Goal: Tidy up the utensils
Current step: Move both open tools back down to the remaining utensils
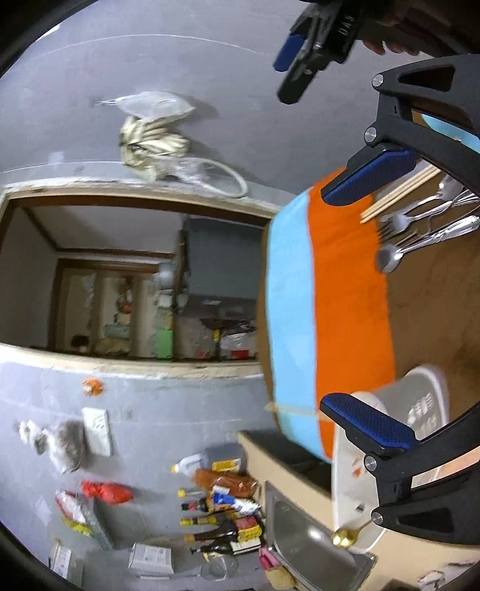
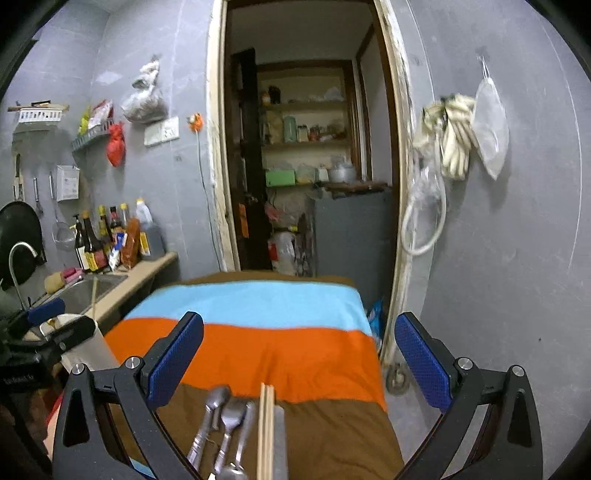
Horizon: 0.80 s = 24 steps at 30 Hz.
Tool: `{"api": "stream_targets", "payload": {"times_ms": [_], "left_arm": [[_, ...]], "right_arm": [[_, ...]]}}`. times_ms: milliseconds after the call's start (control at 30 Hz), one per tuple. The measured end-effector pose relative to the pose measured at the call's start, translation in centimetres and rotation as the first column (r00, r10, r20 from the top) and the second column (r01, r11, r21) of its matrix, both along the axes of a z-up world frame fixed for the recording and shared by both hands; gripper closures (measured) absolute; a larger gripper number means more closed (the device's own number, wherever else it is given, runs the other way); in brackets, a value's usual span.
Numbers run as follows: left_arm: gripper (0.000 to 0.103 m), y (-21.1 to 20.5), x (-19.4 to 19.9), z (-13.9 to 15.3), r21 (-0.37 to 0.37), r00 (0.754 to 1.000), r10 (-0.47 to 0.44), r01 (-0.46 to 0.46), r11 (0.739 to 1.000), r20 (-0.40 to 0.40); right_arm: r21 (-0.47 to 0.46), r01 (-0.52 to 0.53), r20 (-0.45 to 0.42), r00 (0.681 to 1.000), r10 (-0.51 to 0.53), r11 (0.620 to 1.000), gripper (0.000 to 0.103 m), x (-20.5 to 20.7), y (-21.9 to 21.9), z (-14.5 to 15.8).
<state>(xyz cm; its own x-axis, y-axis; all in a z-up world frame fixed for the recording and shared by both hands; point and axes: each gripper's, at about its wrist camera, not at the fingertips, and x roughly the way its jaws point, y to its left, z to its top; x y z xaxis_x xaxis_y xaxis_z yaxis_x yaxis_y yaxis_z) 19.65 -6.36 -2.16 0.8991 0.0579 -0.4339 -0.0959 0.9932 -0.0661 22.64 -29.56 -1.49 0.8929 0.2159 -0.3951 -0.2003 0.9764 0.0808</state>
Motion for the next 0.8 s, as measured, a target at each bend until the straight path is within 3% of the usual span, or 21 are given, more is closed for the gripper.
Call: {"api": "stream_targets", "payload": {"times_ms": [133,367,433,500,600,800], "left_arm": [[0.001,-1.0,2.0,-2.6,-0.022,0.996,-0.011,0.009,1.000,-0.094],[0.002,-0.7,5.0,-7.6,-0.136,0.968,-0.036,0.001,0.991,-0.250],[0.006,-0.5,5.4,-8.6,-0.156,0.961,-0.045,0.002,0.988,-0.272],[0.020,-0.5,6.0,-9.5,-0.177,0.952,-0.059,0.005,0.984,-0.301],[0.028,-0.6,6.6,-11.0,-0.204,0.937,-0.077,0.006,0.979,-0.342],[0.045,-1.3,7.6,-13.0,-0.238,0.910,-0.126,0.031,0.971,-0.395]], "right_arm": [[0.036,-0.020,-0.093,0.995,0.024,0.999,0.002,2.0,-1.7,-3.0],[0.080,-0.068,-0.239,0.967,0.086,0.994,0.004,5.1,-2.3,-9.1],[0.085,-0.082,-0.288,0.952,0.103,0.993,0.009,6.0,-2.1,-11.0],[0.084,-0.092,-0.321,0.940,0.115,0.992,0.014,6.5,-1.9,-12.6],[0.062,-0.111,-0.365,0.923,0.126,0.992,0.026,7.0,-1.3,-14.7],[0.050,-0.151,-0.402,0.902,0.159,0.987,0.027,7.1,-0.2,-16.9]]}}
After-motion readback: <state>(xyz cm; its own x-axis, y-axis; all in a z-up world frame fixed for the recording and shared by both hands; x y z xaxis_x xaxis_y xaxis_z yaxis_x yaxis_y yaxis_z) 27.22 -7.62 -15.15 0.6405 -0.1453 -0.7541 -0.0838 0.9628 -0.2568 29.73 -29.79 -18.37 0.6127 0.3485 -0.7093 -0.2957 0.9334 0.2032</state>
